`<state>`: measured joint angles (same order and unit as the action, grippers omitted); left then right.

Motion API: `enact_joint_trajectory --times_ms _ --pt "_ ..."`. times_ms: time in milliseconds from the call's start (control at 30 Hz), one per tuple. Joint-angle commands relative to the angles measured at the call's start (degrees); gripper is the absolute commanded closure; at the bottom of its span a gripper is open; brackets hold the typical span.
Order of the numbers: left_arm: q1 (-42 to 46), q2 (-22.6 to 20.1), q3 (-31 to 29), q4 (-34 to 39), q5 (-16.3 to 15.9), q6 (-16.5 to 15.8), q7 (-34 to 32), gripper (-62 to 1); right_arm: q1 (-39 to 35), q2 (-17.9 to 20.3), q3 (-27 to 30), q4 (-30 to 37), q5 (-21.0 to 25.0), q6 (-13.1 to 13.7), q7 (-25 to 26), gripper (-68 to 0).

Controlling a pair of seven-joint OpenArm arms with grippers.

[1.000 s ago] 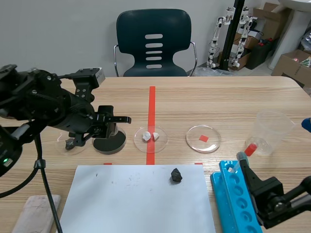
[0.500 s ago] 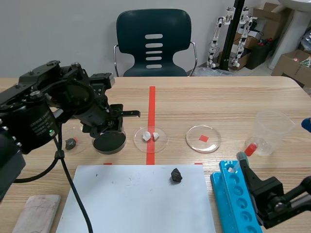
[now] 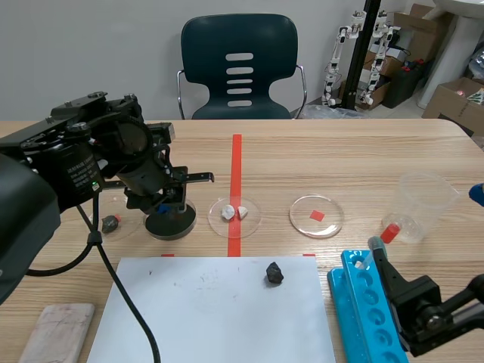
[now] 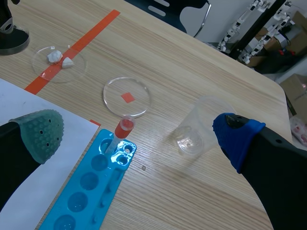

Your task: Lower the mineral onto the iron filings and hold still

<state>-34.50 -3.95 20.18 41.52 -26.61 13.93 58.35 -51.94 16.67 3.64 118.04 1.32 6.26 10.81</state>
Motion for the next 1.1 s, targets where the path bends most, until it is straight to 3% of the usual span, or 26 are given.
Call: enact_joint_trajectory --times_ms 0,533,1067 --pt "-1.49 0.33 0.04 0.59 -0.13 0.17 -0.20 -11.9 0.52 -0.02 0.15 1.05 0.39 -0.37 0.66 -67.9" --pt "-2.84 1.53 0.04 -5.22 -0.11 0.98 -2.21 -11.9 0.52 -0.02 0.15 1.05 0.39 -0.37 0.66 -67.9" --pt "-2.80 1.70 0.04 -5.57 -0.13 1.01 -2.84 -11.9 0.52 -0.02 0.15 1.05 0.39 -0.37 0.66 -67.9"
